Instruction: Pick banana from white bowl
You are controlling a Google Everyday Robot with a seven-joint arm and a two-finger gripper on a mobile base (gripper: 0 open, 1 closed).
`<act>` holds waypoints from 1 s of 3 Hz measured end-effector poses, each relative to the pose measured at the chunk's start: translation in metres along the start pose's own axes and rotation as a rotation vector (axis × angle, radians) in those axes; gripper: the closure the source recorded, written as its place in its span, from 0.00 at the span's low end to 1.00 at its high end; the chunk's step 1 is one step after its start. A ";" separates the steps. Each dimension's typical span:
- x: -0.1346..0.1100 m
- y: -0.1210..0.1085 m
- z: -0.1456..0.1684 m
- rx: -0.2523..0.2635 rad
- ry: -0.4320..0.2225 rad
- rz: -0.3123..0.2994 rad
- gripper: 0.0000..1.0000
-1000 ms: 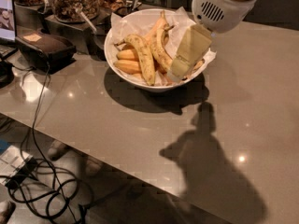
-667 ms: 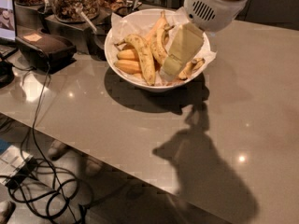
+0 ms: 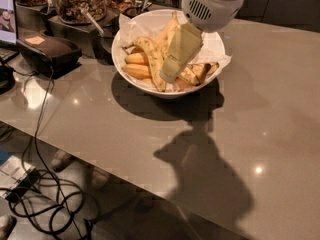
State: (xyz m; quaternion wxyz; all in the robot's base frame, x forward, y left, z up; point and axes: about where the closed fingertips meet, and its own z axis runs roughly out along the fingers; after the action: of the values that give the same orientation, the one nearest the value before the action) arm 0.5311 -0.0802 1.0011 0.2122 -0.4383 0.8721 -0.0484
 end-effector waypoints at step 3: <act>-0.012 -0.004 0.022 0.010 0.056 0.018 0.16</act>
Offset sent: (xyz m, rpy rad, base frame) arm 0.0239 0.0066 -0.0255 -0.0505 0.0640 -0.0566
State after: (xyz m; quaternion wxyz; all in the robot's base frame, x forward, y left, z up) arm 0.5490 -0.0710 0.9855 0.1904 -0.4279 0.8813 -0.0629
